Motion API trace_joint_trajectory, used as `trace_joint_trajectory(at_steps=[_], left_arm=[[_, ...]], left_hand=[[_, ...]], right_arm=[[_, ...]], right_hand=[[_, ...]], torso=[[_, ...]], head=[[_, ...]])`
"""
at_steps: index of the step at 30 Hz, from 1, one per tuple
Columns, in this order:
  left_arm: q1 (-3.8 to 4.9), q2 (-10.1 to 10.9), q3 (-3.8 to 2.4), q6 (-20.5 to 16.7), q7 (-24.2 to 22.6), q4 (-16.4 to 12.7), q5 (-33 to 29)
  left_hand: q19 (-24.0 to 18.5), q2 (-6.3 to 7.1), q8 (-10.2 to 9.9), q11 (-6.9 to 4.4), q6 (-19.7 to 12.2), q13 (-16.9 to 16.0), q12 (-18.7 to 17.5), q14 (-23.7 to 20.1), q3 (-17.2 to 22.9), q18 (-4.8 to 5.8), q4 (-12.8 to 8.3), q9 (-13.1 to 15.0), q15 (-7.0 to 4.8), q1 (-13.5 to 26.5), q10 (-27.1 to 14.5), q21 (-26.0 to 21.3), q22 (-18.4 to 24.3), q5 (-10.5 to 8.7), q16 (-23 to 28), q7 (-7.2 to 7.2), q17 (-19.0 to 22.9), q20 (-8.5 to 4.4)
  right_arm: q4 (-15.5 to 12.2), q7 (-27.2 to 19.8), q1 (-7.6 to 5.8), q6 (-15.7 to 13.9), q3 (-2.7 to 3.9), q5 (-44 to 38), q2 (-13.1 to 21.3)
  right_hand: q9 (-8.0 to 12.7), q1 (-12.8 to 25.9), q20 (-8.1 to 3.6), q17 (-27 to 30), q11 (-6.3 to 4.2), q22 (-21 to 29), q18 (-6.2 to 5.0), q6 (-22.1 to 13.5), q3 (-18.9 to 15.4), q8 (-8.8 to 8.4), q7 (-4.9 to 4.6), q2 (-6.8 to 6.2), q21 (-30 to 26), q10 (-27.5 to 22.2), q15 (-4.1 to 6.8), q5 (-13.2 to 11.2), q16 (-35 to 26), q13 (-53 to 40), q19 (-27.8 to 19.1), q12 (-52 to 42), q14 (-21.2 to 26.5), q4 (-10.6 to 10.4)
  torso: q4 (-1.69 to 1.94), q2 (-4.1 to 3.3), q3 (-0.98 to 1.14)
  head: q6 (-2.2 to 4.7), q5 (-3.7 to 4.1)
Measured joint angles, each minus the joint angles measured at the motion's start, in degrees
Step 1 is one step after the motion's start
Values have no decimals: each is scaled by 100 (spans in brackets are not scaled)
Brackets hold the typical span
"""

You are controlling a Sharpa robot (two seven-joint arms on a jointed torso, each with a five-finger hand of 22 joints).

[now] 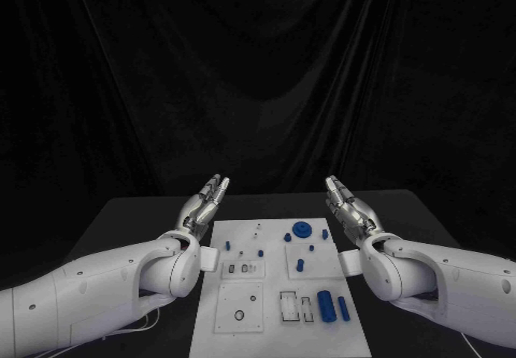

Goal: Assemble the parts on the task board

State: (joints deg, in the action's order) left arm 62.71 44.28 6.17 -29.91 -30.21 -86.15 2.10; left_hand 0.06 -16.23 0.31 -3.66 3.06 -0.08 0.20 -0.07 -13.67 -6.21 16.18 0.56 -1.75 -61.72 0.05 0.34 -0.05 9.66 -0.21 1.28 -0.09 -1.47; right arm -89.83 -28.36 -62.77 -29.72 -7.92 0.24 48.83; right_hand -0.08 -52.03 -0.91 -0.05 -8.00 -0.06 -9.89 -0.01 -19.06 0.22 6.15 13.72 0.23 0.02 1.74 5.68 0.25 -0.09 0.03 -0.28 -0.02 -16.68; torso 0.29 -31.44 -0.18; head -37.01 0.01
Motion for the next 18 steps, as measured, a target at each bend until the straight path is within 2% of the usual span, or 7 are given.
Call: trace_joint_trajectory(at_steps=[4,5,9,10,12,14,18], left_arm=[[94,-18,199,678,-104,125,122],[122,-24,258,897,-138,165,162],[201,-42,425,1599,-250,277,297],[216,-46,457,1755,-276,298,327],[239,-50,503,1993,-315,330,375],[264,-54,548,2292,-369,366,438],[293,-60,604,2717,-455,408,533]], left_hand=[[0,-40,0,-56,-9,2,0,0,-29,0,43,0,0,-135,2,0,0,16,0,47,2,0],[0,-40,0,-68,6,2,0,0,-29,-55,43,0,0,-135,-10,0,0,16,0,61,3,0],[0,-18,0,-127,23,3,0,0,-37,-111,52,-1,1,-157,-7,0,0,16,0,119,4,0],[0,-18,0,-137,23,3,0,0,-45,-182,59,-1,1,-157,3,0,-1,16,0,154,4,0],[-20,6,0,-157,34,3,0,-1,-45,-180,59,1,1,-181,-17,0,-1,16,0,170,4,27],[-1,12,0,-157,43,3,0,0,-51,-180,54,7,1,-187,-17,0,-1,16,0,179,4,47],[-20,-15,21,-176,63,2,0,-1,-63,-180,42,12,1,-214,2,0,-1,16,0,200,4,66]], right_arm=[[0,100,-94,672,-240,-11,135],[1,131,-122,879,-311,-15,174],[1,231,-191,1519,-487,-30,280],[2,253,-204,1652,-519,-34,299],[2,288,-222,1855,-561,-40,324],[2,332,-238,2098,-599,-49,348],[2,392,-251,2409,-630,-61,367]], right_hand=[[-1,-1,-1,0,0,0,0,0,-6,0,0,1,0,0,0,4,0,0,-1,0,0,-6],[-1,-1,-1,0,0,0,0,0,-6,0,0,1,0,0,0,4,0,0,-1,0,0,-6],[-1,-1,-1,0,45,-1,1,0,-22,0,0,1,0,-1,0,4,0,0,-1,0,0,9],[-2,-1,-1,0,52,-1,0,0,-22,0,0,1,0,-8,0,4,0,0,-1,0,0,9],[-2,-1,3,-1,95,-1,1,0,-40,0,0,1,0,9,0,4,0,0,-1,0,0,-5],[-2,-1,89,-1,129,-1,1,0,-54,0,0,1,0,2,0,4,0,0,-1,0,0,9],[-3,-1,143,-1,161,-1,1,0,-54,0,0,1,0,-7,0,4,0,0,-2,0,0,9]], torso=[[1,-1,-1],[1,-1,-1],[1,-1,-1],[1,-1,-1],[1,-1,-1],[1,-1,-1],[1,-1,-1]], head=[[-1,-1],[-1,-1],[-1,-1],[-1,-1],[-1,-1],[-1,-1],[-1,-1]])
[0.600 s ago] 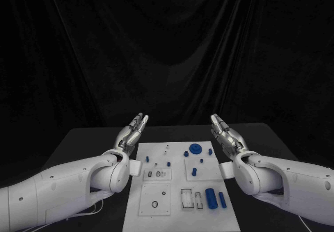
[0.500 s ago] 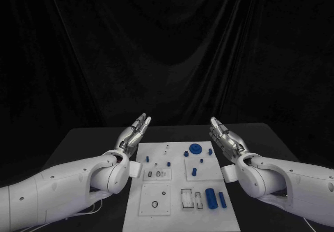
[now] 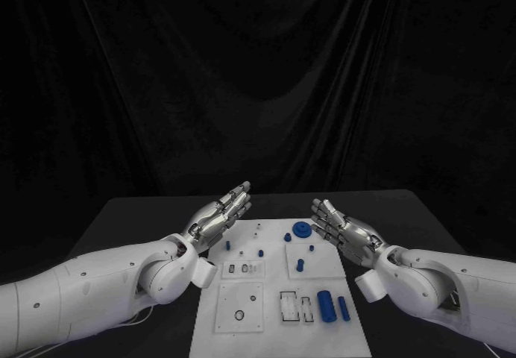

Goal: Assemble the parts on the task board

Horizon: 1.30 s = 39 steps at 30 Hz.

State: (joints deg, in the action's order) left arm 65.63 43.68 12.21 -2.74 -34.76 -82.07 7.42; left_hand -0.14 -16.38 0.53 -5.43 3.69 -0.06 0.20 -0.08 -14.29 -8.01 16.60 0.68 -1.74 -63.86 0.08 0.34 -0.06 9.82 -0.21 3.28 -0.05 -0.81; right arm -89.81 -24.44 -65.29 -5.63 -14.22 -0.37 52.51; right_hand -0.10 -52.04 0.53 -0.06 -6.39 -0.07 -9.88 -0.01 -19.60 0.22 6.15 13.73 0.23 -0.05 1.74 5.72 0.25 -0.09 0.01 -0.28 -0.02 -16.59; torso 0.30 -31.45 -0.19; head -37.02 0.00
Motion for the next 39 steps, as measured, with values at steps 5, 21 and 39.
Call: trace_joint_trajectory(at_steps=[5,21,39], left_arm=[[23,174,12,270,-135,-106,62],[27,363,10,312,-357,-243,91],[45,728,10,-603,-381,-487,402]], left_hand=[[21,16,0,-1,23,-1,0,0,0,-88,0,8,0,-31,1,0,0,24,0,18,-1,21],[4,64,38,-36,293,-2,0,0,-67,-177,11,40,0,-345,-10,0,-1,155,0,22,-3,-46],[9,53,69,-83,659,-4,0,0,-75,-80,2,74,1,-973,-1,0,-2,1034,0,-23,-3,-96]], right_arm=[[-109,4,-16,77,-2,84,83],[-303,-85,-323,-95,-5,21,411],[-450,1027,-1345,-1123,-8,-3614,657]], right_hand=[[-2,-86,103,0,42,0,1,72,0,0,-72,-25,0,0,0,0,0,0,0,0,0,0],[-58,-494,700,-1,540,-1,1,321,0,33,-280,-219,0,7,-282,250,0,0,0,0,0,0],[-229,-2715,1610,-245,1530,-372,1,1984,614,212,-916,-522,766,829,-1314,1785,311,-136,2066,-135,-1652,730]], torso=[[0,-2,0],[64,-179,-42],[296,-495,-161]], head=[[-129,-23],[-229,25],[-661,173]])
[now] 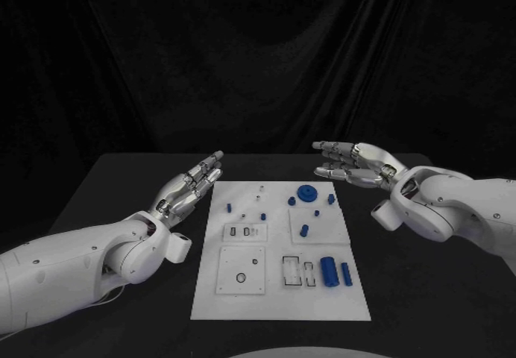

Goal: Assemble the parts on the task board

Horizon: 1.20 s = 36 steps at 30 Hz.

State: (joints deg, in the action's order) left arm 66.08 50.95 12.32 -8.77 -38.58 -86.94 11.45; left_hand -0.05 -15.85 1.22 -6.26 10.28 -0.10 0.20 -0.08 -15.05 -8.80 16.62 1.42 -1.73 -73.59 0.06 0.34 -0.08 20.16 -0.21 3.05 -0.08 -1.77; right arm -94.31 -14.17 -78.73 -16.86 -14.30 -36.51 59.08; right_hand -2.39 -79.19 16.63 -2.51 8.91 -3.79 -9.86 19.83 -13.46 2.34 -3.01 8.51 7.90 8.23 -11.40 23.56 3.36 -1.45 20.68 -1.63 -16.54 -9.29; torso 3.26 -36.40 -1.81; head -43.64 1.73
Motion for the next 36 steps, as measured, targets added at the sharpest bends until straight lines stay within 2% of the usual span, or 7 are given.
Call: trace_joint_trajectory(at_steps=[2,5,9,12,17,20,36], left_arm=[[19,19,1,-38,-1,-21,26],[51,59,1,-84,-3,-54,59],[79,138,1,-127,-4,-114,85],[104,181,1,-154,-5,-164,100],[144,197,1,-178,-6,-218,114],[180,234,1,-185,-6,-262,122],[295,351,0,-191,-9,-481,133]], left_hand=[[0,-2,0,27,19,0,0,0,17,0,17,2,0,-78,-14,0,0,97,0,-18,1,0],[0,-27,0,33,18,0,0,0,22,0,22,2,0,-102,-8,0,0,125,0,-18,3,0],[0,-3,0,33,18,2,0,0,22,0,22,2,0,-125,-8,0,0,162,0,-19,3,0],[0,-28,0,33,18,3,0,0,39,-1,5,1,0,-160,-8,0,0,227,0,-19,3,0],[18,-2,0,33,18,5,0,0,55,-1,-10,1,0,-258,-8,0,-1,341,0,-19,3,26],[0,5,0,33,18,5,0,0,79,0,-3,1,0,-315,-8,0,-1,386,0,-19,3,45],[-1,44,-1,116,69,3,0,0,157,-1,-50,0,0,-557,-11,0,-1,690,0,-70,0,209]], right_arm=[[-16,293,-141,10,2,-579,-11],[-32,782,-350,108,9,-1650,-68],[-44,1297,-516,329,10,-2958,-182],[-43,1633,-594,532,9,-3953,-269],[-33,1976,-640,788,6,-5048,-348],[-11,2104,-650,899,5,-5455,-390],[163,2388,-545,962,7,-6465,-587]], right_hand=[[-12,-188,-5,-190,61,-103,0,224,294,0,2,-72,364,641,36,-499,287,-77,1479,-67,-1760,245],[-108,-254,-185,-383,-2,-93,1,1177,714,145,0,-215,540,2044,269,-920,538,-236,2844,-260,-3375,402],[-152,-312,-550,-665,-179,-87,1,1893,1001,165,174,-356,636,3468,672,-1075,800,-366,4053,-377,-4661,568],[-224,-344,-777,-911,-318,-80,0,2622,1164,250,157,-431,679,4041,901,-1102,908,-398,4677,-398,-5293,683],[-224,-373,-1079,-1399,-472,-268,0,2735,1325,174,230,-610,1013,4397,1123,-1187,1459,-375,5470,-364,-6128,844],[-207,-337,-1234,-2156,-529,-694,0,2735,1470,159,230,-698,1570,4528,1234,-1235,2607,-300,5808,-252,-6289,889],[-201,-75,-1327,-3532,-544,-2083,0,2766,1613,159,34,-960,3062,4747,1404,-1469,4647,-274,5571,-242,-6452,720]], torso=[[36,-32,-24],[96,-88,-54],[160,-153,-86],[206,-208,-109],[296,-282,-132],[356,-321,-137],[523,-495,-146]], head=[[-33,12],[-73,38],[-110,64],[-136,80],[-225,118],[-259,155],[-264,304]])
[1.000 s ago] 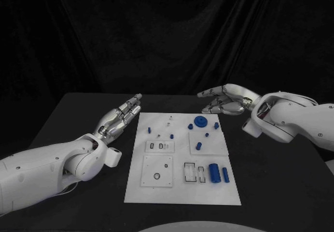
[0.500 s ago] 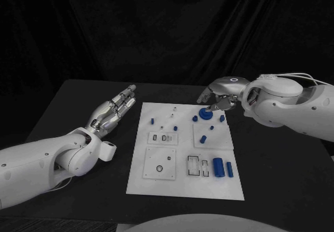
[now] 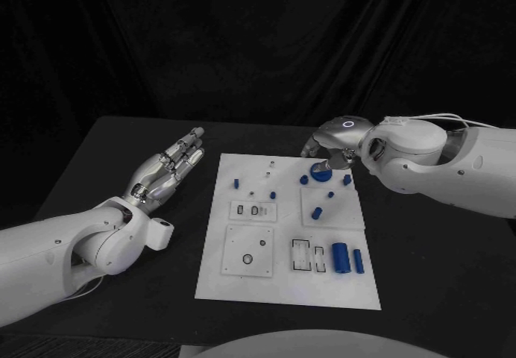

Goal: Assemble the parts on the task board

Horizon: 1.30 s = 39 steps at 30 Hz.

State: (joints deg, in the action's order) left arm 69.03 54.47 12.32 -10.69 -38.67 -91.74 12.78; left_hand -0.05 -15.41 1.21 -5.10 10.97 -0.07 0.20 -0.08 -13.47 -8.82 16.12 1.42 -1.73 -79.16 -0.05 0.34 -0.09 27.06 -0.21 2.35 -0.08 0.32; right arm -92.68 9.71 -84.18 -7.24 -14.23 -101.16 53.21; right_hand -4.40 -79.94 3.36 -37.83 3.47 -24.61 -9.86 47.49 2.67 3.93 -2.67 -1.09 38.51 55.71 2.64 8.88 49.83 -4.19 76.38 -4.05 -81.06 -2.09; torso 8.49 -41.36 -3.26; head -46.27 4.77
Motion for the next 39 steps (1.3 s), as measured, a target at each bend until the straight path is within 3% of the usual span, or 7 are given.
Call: trace_joint_trajectory(at_steps=[7,12,15,17,19,25,39], left_arm=[[17,13,1,15,-1,-23,3],[18,14,1,31,-1,-28,5],[19,1,0,40,-1,-26,5],[19,-9,0,44,-1,-22,6],[19,-14,0,49,-2,-19,6],[20,-23,0,65,-2,11,7],[20,-65,1,150,-4,78,9]], left_hand=[[20,-15,0,-1,0,-1,0,0,16,0,-16,6,0,-30,1,0,0,24,0,0,-1,19],[1,1,0,30,20,-2,0,0,32,0,-1,6,0,-46,7,0,0,52,0,-20,-2,40],[1,9,22,37,62,-2,0,0,48,0,-17,15,0,-54,0,0,0,74,0,-62,-2,40],[1,9,22,37,62,-2,0,0,48,0,-17,15,0,-54,0,0,0,74,0,-62,-2,40],[1,-13,22,37,62,-2,0,0,48,-1,-17,15,0,-76,0,0,0,74,0,-62,-1,40],[1,-14,22,52,62,-3,0,0,48,-1,-17,15,0,-76,15,0,0,96,0,-62,3,40],[17,14,22,111,123,1,0,0,103,-2,-72,22,0,-154,-7,0,5,157,0,-123,2,97]], right_arm=[[54,9,137,-67,-3,-153,-4],[109,1,210,-103,-2,-210,-49],[157,-4,262,-124,-1,-230,-72],[194,-6,293,-137,-1,-241,-90],[232,-9,318,-148,-1,-247,-111],[403,-39,421,-207,-1,-265,-227],[772,-210,653,-337,-1,-280,-488]], right_hand=[[22,22,54,-253,107,-654,1,50,18,0,-237,-23,561,142,-37,-55,321,0,-94,0,-36,-77],[38,23,54,-390,133,-955,1,46,42,0,-239,-22,804,195,-59,-45,443,9,-94,0,-58,-101],[86,-2,54,-492,133,-1318,1,-348,61,-44,-240,-42,1100,192,-72,86,562,41,-94,32,-83,-81],[89,-52,54,-601,135,-1556,4,-392,103,-44,-244,-44,1286,151,-75,166,665,46,-94,32,-111,-43],[86,-83,54,-706,135,-1715,100,-302,145,-44,-246,-16,1412,151,-90,206,755,46,-94,32,-126,-44],[54,-97,54,-945,135,-2047,97,83,176,-10,-266,-2,1674,151,-90,240,968,46,-94,32,-166,-44],[54,-134,54,-1265,123,-2513,94,225,335,-10,-305,35,2033,287,-70,345,1262,45,-94,30,-186,-92]], torso=[[13,21,-8],[13,46,-15],[13,58,-20],[14,65,-21],[17,74,-23],[18,94,-27],[15,130,-27]], head=[[-23,5],[-24,-2],[-59,-20],[-85,-30],[-112,-35],[-175,-46],[-266,-37]])
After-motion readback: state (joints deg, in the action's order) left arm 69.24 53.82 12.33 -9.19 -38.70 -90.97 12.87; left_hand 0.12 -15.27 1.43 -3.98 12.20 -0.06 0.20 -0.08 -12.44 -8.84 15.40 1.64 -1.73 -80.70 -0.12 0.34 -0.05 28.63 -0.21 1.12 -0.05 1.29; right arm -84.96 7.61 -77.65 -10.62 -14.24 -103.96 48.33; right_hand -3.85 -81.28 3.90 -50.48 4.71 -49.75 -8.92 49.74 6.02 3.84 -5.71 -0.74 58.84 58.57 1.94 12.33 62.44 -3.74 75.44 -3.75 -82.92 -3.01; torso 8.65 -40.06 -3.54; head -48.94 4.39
